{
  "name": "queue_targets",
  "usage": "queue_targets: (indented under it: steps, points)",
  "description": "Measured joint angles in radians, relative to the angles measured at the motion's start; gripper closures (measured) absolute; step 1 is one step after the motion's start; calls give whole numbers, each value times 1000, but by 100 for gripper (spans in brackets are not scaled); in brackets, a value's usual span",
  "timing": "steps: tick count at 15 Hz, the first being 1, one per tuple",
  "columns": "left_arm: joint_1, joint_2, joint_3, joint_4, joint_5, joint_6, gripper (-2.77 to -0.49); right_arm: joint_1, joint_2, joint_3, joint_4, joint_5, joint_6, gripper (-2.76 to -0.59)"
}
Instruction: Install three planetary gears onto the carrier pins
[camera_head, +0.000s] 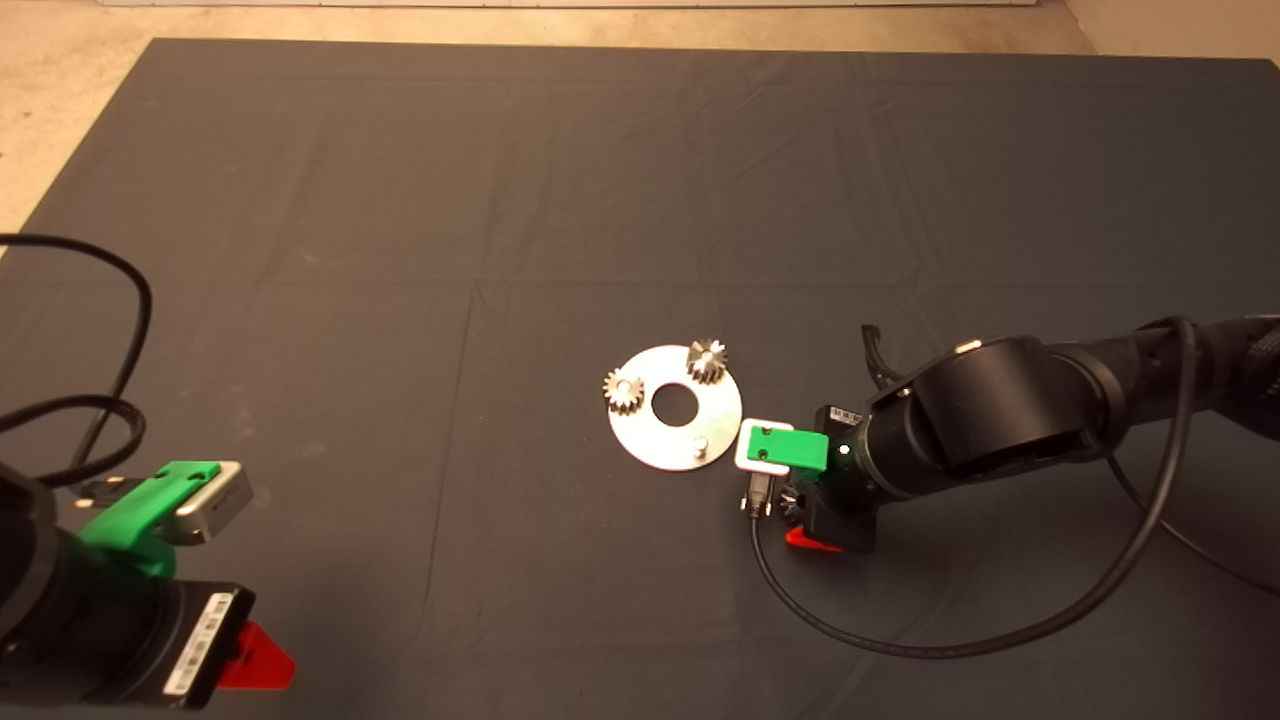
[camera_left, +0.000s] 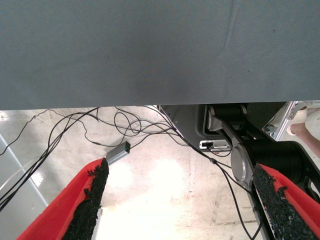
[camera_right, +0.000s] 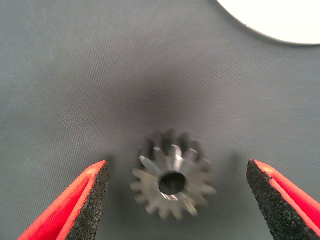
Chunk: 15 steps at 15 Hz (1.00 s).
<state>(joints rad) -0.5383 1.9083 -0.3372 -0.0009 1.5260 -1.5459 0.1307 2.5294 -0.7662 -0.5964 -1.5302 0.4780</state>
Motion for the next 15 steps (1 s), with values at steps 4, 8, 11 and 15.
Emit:
queue_targets:
  steps: [4,8,11,15]
  points:
    - [0,0,0,0,0,0,-204,-10,0,-27,-5,0,-14,-203]
    - [0,0,0,-1,0,0,-204,-28,0,-32,-6,0,-18,-203]
    - [0,0,0,-3,0,0,-204,-28,1,-32,-6,0,-21,-196]
    - [0,0,0,-3,0,0,-204,-28,0,-32,-6,0,-25,-185]
